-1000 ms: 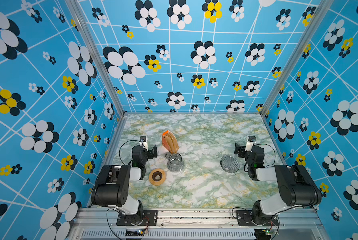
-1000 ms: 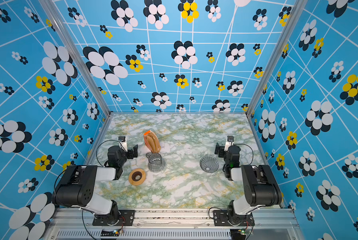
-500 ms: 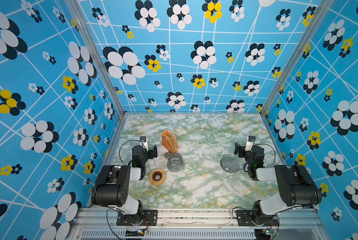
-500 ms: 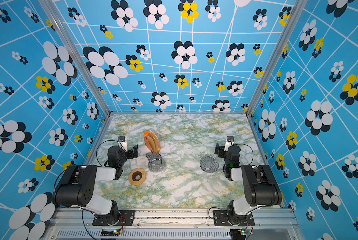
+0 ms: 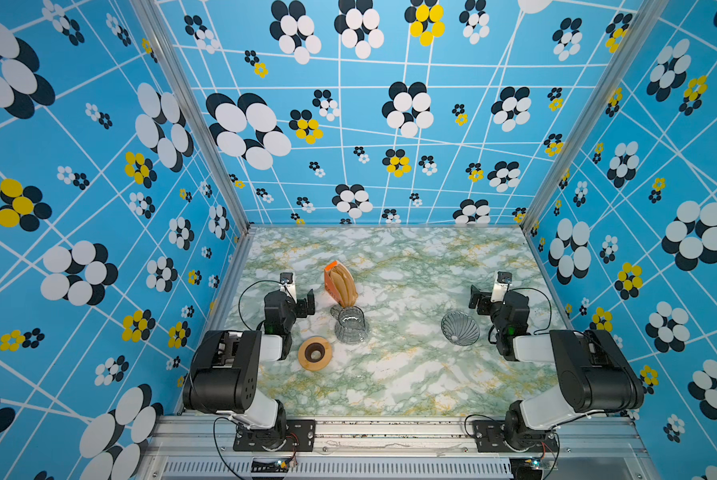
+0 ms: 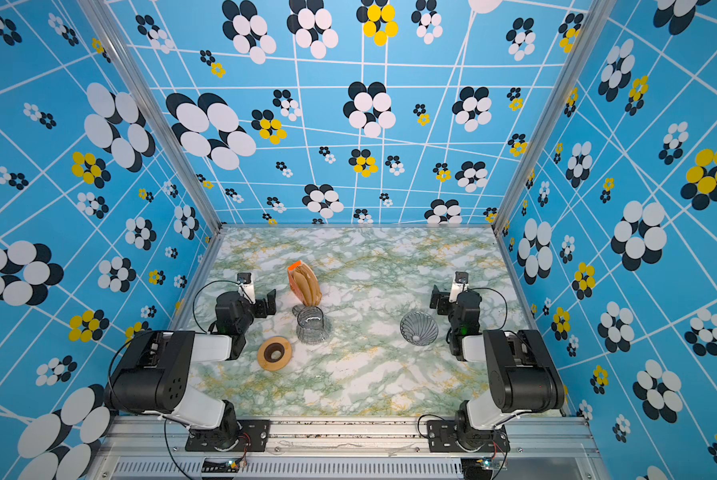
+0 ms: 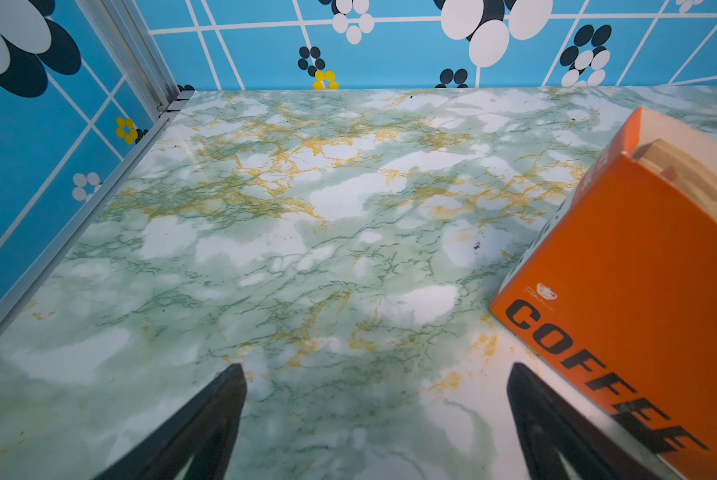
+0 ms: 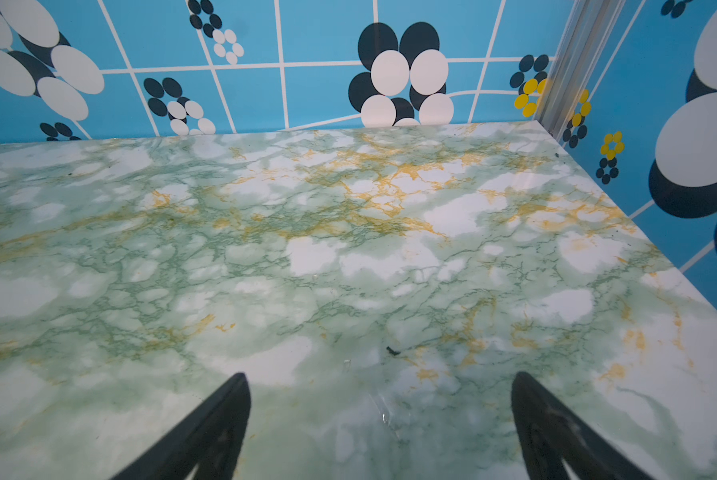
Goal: Place the coffee filter in the dripper
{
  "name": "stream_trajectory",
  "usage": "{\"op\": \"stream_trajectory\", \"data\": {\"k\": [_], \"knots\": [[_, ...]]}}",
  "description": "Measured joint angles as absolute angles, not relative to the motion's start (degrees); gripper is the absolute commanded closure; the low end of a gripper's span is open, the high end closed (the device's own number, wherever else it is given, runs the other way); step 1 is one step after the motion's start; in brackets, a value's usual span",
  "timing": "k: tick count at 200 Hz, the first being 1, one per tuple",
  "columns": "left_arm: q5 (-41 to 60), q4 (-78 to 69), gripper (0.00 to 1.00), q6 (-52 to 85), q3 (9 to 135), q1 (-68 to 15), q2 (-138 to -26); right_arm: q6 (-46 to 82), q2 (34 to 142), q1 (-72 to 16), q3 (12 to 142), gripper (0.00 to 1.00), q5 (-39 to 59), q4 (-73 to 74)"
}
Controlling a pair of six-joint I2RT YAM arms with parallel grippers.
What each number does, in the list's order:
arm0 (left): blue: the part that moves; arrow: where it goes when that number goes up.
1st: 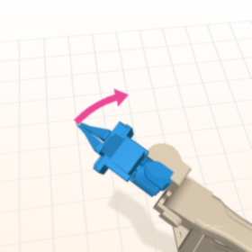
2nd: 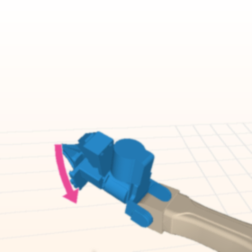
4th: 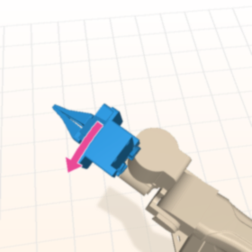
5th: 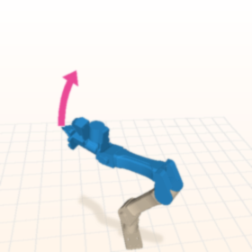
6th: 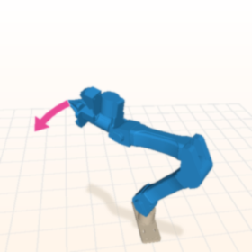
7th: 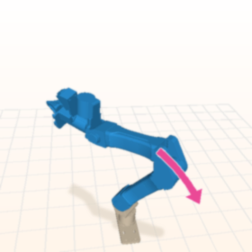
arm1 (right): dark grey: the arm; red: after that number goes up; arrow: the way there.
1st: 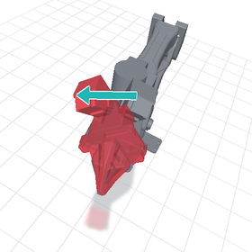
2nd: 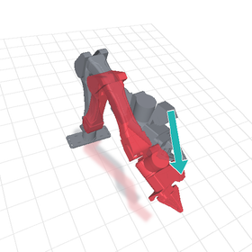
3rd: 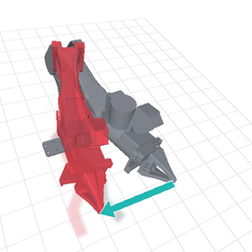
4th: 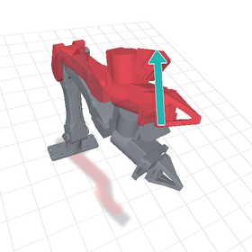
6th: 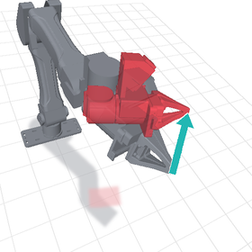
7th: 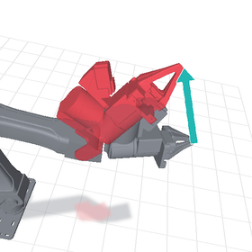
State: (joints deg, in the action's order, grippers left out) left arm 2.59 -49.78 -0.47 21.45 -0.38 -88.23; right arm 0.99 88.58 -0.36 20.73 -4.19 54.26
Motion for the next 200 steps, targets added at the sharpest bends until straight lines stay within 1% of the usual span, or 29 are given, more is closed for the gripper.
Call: {"op": "stream_trajectory", "data": {"k": [166, 200], "knots": [[2.63, -49.78, 0.01, -0.47, 21.45, -0.38, -88.23, 1.08, 88.58, -0.36, 20.73, 0.01, -6.44, 54.28], [3.05, -50.72, 0.01, -0.47, 21.37, -0.38, -88.23, 1.28, 88.58, -0.36, 19.84, 0.01, -6.98, 56.34]]}}
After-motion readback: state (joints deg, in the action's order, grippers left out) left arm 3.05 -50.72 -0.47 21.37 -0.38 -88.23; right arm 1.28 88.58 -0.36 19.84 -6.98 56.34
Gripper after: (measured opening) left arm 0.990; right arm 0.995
